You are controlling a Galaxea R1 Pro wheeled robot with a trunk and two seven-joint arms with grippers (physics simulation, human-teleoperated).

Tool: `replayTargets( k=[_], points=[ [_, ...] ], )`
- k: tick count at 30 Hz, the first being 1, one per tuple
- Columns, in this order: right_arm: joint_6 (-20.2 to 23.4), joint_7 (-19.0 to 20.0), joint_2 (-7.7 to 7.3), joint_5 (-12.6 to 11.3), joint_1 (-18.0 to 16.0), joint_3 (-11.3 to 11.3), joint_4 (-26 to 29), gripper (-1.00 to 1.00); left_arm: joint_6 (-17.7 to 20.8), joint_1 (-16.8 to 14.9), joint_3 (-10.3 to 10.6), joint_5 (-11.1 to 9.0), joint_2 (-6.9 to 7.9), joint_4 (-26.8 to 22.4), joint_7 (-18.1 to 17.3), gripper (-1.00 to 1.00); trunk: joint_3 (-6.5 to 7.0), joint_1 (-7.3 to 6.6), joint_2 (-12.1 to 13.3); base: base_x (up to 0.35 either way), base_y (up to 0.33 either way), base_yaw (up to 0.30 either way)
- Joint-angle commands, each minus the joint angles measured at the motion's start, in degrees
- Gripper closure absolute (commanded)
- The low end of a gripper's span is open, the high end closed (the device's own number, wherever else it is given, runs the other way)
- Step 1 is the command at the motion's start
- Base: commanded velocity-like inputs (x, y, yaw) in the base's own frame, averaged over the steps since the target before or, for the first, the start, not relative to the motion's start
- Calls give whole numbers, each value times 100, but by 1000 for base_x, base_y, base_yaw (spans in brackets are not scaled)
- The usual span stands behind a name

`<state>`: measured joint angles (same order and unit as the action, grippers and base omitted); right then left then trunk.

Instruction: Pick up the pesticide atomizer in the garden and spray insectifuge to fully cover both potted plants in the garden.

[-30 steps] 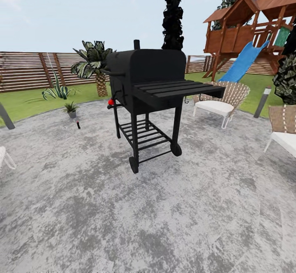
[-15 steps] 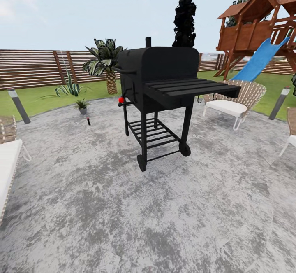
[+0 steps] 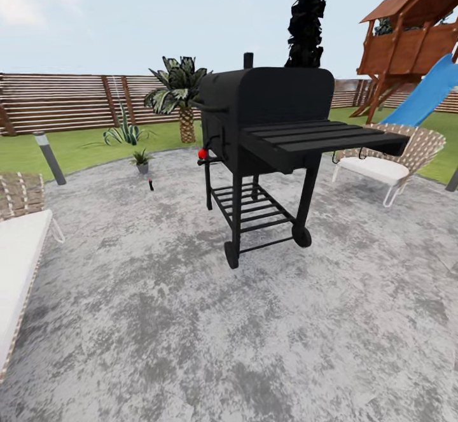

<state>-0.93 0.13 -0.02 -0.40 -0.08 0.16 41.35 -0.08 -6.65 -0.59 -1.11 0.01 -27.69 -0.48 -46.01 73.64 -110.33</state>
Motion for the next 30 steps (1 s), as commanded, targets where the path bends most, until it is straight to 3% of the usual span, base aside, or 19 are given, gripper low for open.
replayTargets(
  k=[1, 30],
  points=[
    [-11, 0, 0, -4, -1, 1, -2, -100, -1, -3, 2, -12, -1, 0, -5, -100, -12, 3, -2, 344, 0, 204],
    [-13, 3, 2, 25, -1, 1, -5, -100, -1, -3, 7, -12, -1, 0, -5, -100, -195, 3, -2, 347, 0, 204]
  ],
)
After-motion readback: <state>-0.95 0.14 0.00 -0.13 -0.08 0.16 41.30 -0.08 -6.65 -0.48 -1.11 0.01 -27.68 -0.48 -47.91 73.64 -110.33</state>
